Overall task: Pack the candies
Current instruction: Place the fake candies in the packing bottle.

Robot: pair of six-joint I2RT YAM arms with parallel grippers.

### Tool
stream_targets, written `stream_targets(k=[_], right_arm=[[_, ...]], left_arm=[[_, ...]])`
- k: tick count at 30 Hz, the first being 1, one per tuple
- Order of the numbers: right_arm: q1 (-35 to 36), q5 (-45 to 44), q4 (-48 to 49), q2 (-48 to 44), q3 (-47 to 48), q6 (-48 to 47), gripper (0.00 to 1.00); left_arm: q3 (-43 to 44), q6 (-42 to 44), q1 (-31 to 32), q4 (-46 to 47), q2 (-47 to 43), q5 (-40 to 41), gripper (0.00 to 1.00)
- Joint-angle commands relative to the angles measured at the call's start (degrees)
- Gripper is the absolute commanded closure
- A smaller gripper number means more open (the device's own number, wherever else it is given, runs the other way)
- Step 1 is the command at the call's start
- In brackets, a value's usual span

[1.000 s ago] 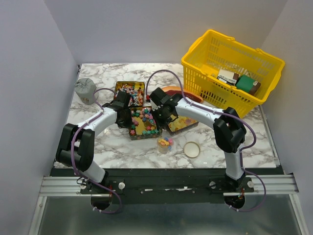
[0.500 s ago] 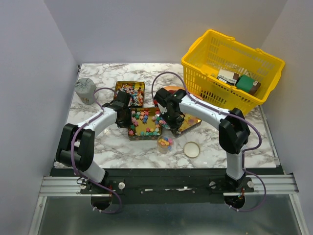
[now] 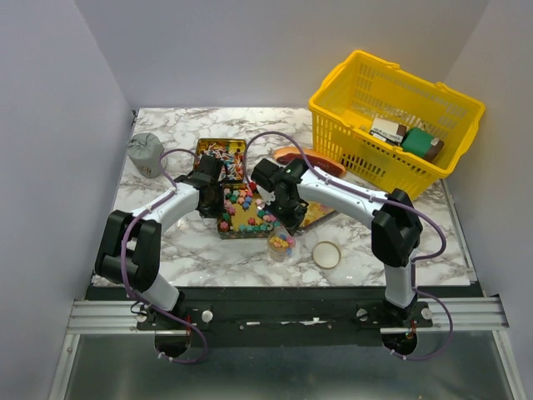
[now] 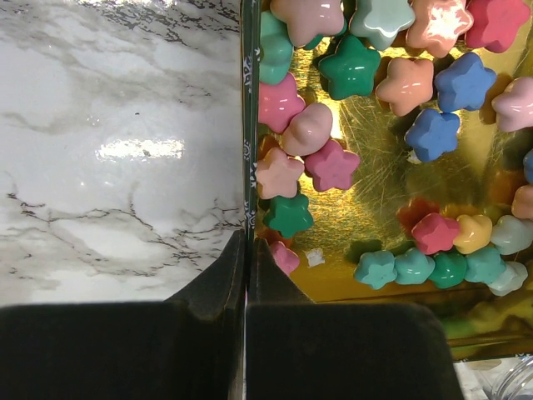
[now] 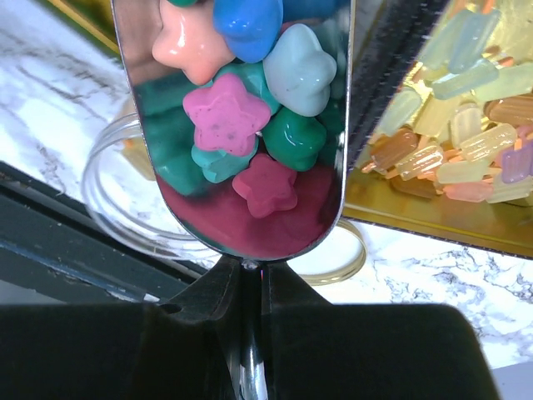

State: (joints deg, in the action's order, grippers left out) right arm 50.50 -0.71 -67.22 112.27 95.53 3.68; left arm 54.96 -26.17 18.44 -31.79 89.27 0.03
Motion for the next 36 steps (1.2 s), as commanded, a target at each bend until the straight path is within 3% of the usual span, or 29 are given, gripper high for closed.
stream_targets(k=[1, 7, 22, 30, 32, 36], right_arm=[[1.35, -3.23, -3.35, -0.21, 3.87, -1.49, 0.99], [2.58, -9.03, -8.27, 2.43, 7.57, -1.4, 0.99], [5.4, -18.7, -9.68, 4.36, 8.1, -1.13, 0.99], [5.66, -16.25, -3.71, 2.25, 5.21, -2.01, 0.99], [6.1, -18.79, -7.11, 3.74, 7.47, -0.8, 0.99], [6.45, -14.23, 0.25, -1.53, 3.53, -1.84, 0.99]], left_arm=[[1.29, 0.42, -0.24, -0.46, -0.59, 0.41, 1.0], [1.29, 0.42, -0.24, -0.46, -0.68, 0.32, 1.0], [1.29, 0.42, -0.24, -0.38, -0.59, 0.32, 1.0], [1.29, 0.42, -0.24, -0.46, -0.68, 0.23, 1.0], [1.29, 0.42, -0.24, -0.46, -0.59, 0.32, 1.0], [1.29, 0.42, -0.24, -0.46, -0.59, 0.32, 1.0]])
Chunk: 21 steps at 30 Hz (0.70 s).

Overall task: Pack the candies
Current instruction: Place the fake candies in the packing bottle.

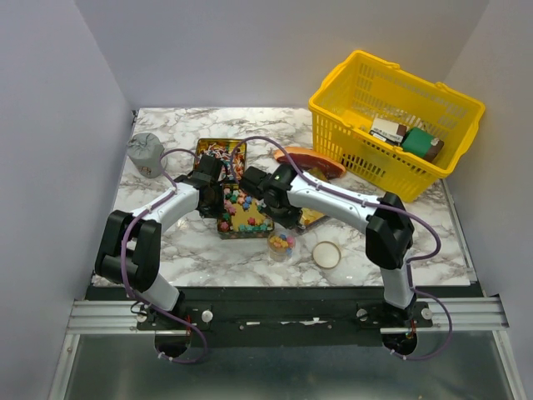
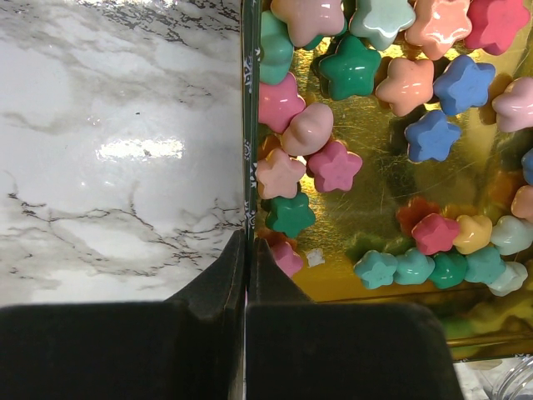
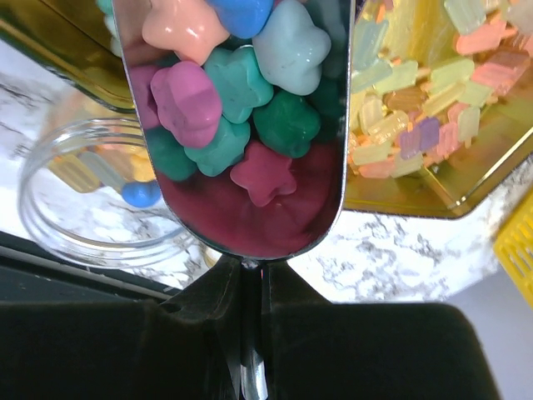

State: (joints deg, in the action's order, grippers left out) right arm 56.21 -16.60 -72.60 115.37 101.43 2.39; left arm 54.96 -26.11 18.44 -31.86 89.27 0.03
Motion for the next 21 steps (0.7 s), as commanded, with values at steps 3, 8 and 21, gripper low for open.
stream_targets(k=[3, 8, 21], right_arm=[[0.83, -2.11, -0.7, 0.38, -0.97, 2.52, 0.99], [0.84, -0.53, 1.6, -2.44, -2.21, 2.96, 0.99], [0.92, -1.95, 1.14, -7.52, -4.92, 5.16, 0.99]], left_arm=[[1.47, 0.44, -0.24, -0.4, -0.42, 0.32, 1.0], [1.29, 0.36, -0.24, -0.4, -0.42, 0.32, 1.0], [0.94, 0.27, -0.16, 0.04, -0.5, 0.23, 1.0]])
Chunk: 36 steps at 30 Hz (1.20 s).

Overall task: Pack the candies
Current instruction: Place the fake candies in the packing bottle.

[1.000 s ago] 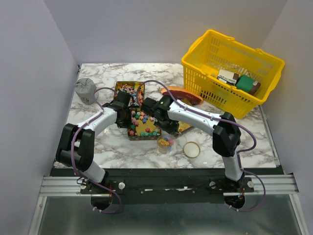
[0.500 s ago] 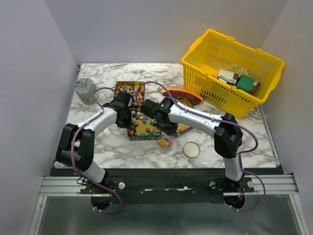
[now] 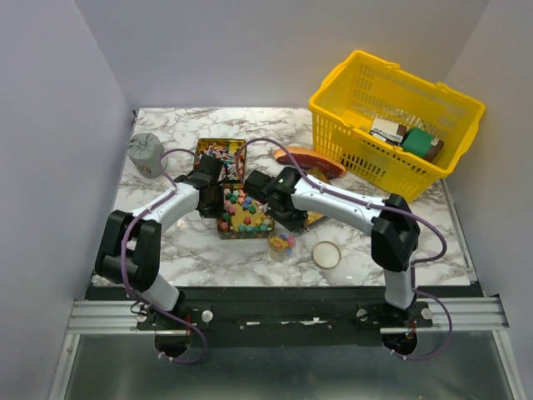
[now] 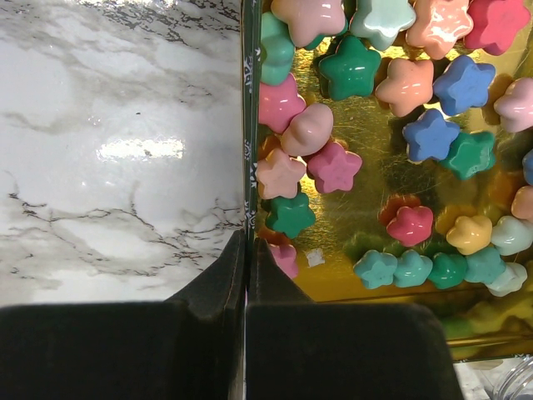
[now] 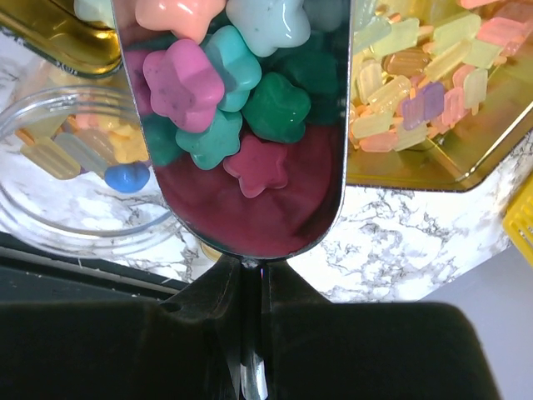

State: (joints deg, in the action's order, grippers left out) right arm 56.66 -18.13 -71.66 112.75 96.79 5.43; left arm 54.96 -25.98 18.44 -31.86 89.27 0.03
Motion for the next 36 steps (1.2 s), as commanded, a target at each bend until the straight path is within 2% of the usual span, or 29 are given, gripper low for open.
stream_targets(k=[1, 9, 17, 19, 23, 29, 36], right_arm=[[0.55, -0.07, -0.06, -5.43, -0.81, 2.39, 0.99], [0.55, 2.3, 0.37, -11.05, -3.8, 2.65, 0.99], [0.9, 10.3, 1.44, -18.35, -11.36, 2.13, 0.99], [0.99, 11.88, 0.56, -19.66, -13.2, 2.39, 0.99], [1.43, 16.8, -3.04, -20.9, -15.31, 3.44, 0.99], [1.52, 22.7, -7.52, -20.47, -14.44, 5.29, 0.99], [1.78, 23.49, -11.13, -17.48, -13.91, 7.75, 0.99]], left_arm=[[0.85, 0.14, -0.16, 0.13, -0.59, 0.14, 1.0], [0.59, 0.05, -0.16, 0.48, -1.03, 0.49, 1.0], [0.41, -0.13, -0.07, 0.83, -1.56, 0.85, 1.0], [0.41, -0.13, -0.07, 0.92, -1.56, 0.76, 0.97], [0.15, -0.21, -0.07, 1.09, -1.82, 0.67, 0.85], [0.24, -0.21, -0.07, 1.09, -2.0, 0.76, 0.78], [0.32, -0.21, -0.07, 0.92, -1.91, 0.5, 0.71]])
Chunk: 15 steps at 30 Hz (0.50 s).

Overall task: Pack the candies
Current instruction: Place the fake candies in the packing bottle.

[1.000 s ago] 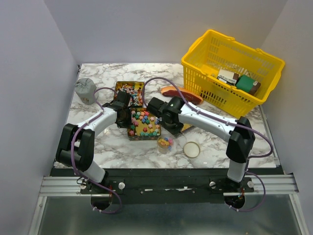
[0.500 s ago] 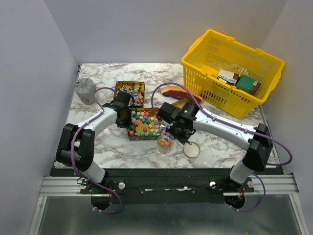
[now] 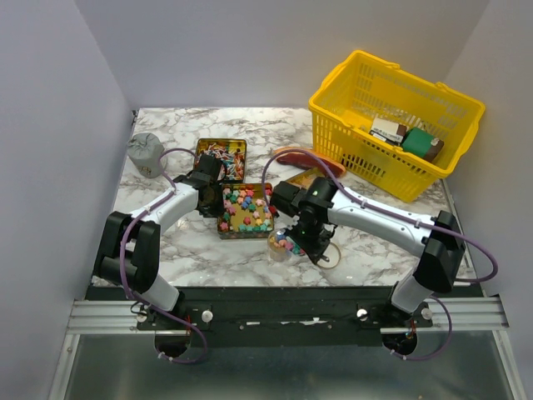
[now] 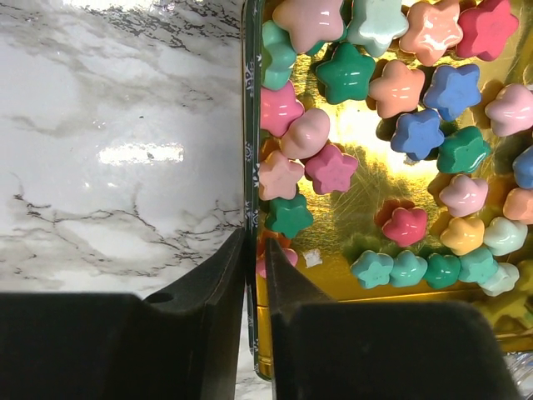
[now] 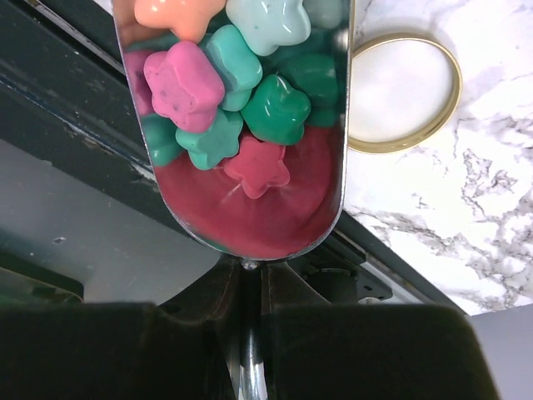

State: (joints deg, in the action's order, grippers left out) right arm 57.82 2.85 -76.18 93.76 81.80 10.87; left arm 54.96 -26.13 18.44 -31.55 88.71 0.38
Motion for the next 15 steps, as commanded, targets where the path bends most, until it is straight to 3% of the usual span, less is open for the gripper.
stream_targets(k=[1, 8, 15], right_arm=[[0.89, 2.51, -6.78, 1.95, 0.99, 2.57, 0.99], [0.98, 1.98, -8.89, 4.06, 0.64, 3.45, 0.99], [0.98, 0.83, -10.92, 4.33, 0.65, 3.63, 0.99]], left_arm=[[0.41, -0.06, -0.07, 0.61, -1.34, 0.06, 0.7], [0.5, -0.15, -0.07, 0.26, -1.34, -0.21, 0.59], [0.24, 0.11, -0.07, 0.44, -2.48, -0.21, 0.57]])
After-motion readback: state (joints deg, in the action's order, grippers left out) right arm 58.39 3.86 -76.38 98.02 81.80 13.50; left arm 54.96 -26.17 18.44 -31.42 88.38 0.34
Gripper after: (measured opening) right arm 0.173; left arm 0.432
